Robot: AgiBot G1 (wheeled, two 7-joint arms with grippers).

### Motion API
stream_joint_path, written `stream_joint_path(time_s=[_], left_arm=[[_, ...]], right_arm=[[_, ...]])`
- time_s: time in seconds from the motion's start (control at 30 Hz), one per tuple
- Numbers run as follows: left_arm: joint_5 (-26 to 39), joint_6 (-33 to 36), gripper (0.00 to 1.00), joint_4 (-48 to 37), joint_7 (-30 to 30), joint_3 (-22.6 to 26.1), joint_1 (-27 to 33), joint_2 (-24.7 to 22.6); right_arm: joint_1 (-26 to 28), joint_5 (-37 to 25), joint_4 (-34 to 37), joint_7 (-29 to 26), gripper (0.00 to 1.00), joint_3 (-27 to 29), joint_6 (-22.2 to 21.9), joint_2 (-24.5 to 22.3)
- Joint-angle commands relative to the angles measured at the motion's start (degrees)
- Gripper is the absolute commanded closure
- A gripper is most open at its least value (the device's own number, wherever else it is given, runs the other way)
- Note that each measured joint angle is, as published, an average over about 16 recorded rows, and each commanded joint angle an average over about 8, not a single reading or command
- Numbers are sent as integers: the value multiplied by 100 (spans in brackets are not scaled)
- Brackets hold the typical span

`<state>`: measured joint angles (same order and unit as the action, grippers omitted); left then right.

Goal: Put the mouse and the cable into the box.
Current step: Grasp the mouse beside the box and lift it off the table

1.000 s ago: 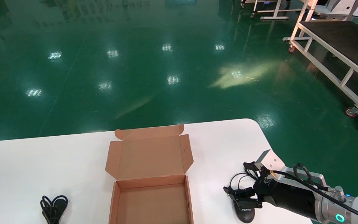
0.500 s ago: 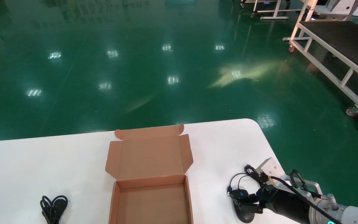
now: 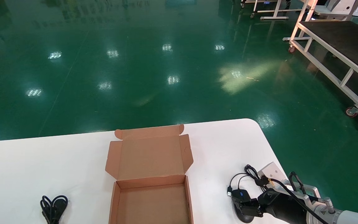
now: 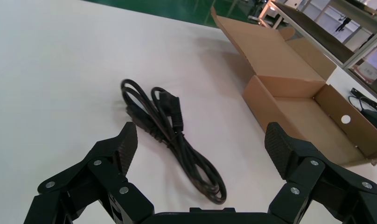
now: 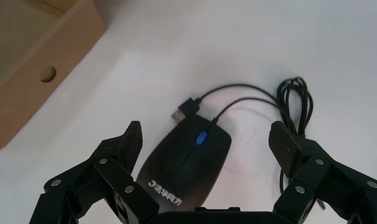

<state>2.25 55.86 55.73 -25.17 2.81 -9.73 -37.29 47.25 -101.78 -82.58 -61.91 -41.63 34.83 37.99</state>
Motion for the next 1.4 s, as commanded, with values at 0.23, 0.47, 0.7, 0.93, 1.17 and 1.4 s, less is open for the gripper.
stream_joint_path(time_s=[0.23, 0.47, 0.7, 0.93, 1.17, 1.4], left_arm=[[74, -402, 0, 136, -18, 356, 342, -195], [194, -829, 0, 240, -117, 535, 553, -278], [377, -1279, 0, 327, -327, 674, 705, -335], [510, -1657, 0, 375, -577, 706, 764, -377], [540, -1852, 0, 402, -693, 725, 785, -412], [551, -1924, 0, 412, -736, 733, 792, -426]], right_arm=[[35, -355, -13, -515, 0, -97, 108, 29], [52, -632, -21, -919, 0, -161, 244, 75], [82, -887, -28, -1302, 0, -190, 393, 132], [121, -1111, -35, -1639, 0, -193, 532, 200], [205, -1354, -42, -1995, 0, -214, 706, 273], [299, -1579, -48, -2297, 0, -261, 865, 340]])
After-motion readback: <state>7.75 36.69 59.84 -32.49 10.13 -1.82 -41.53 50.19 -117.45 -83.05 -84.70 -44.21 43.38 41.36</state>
